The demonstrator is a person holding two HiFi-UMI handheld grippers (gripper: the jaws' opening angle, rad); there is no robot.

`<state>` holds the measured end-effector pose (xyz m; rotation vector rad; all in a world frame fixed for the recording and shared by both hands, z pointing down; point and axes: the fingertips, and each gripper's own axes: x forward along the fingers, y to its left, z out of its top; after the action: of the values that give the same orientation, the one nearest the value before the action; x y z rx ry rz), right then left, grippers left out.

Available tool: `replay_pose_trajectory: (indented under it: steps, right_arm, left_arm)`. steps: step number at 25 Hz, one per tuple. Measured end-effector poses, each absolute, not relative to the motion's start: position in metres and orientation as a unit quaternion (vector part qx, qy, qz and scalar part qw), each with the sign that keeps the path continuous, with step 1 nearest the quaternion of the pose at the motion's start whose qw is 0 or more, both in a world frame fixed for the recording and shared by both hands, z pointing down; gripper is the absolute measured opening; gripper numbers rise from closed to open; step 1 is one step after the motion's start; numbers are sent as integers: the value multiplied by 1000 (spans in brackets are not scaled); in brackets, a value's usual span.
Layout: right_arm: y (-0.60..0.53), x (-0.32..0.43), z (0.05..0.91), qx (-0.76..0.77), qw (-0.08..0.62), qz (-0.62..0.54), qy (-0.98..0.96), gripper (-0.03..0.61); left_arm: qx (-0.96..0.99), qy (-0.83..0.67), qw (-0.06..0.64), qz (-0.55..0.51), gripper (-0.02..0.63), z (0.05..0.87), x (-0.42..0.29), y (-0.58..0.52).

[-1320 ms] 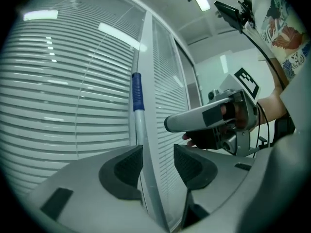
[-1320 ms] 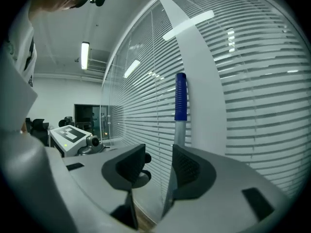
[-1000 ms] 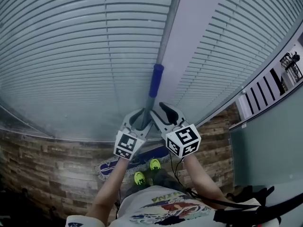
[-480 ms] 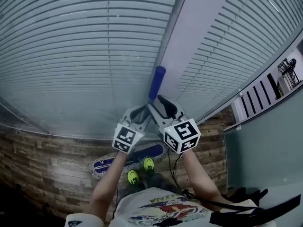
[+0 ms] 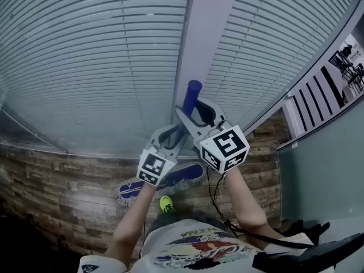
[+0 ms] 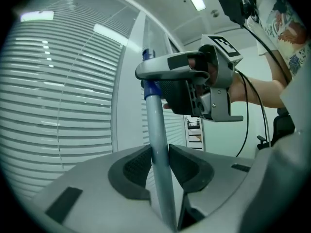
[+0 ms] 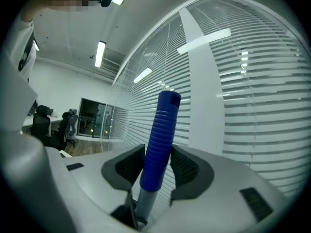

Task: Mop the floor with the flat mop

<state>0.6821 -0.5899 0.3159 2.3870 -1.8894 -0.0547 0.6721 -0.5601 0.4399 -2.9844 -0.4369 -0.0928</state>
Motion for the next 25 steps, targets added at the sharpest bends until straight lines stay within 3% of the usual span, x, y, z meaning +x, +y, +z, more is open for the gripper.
replay_pose_trajectory:
  steps: [4,11,15,17,19,25]
  right_arm:
    - [-554,645,316,760,4,-13,-650,152]
    - [-432,581,322,723,-39,-18,-689,138]
    - [-365,547,332,710,-30,-22,-704,138]
    - [-334,522,339,697,-27,-28,-716,137]
    - [-306,497,344,688,-26,-34,-725,138]
    - [-226,419,368,666,-27,-36,-745,138]
  left_arm:
    - [-980,-166,101,-34,120,439,637,-522]
    - [-963,-206,175,6,175,403,588,-408]
    - [-964,-216,155,-16,184,417,570,-336]
    - [-969,-204,138,-15,161,424,554,-302]
    - [-976,-185,117,-12,95,428,534,-278]
    - [-978,-173,107,-52,97,452,465,-205]
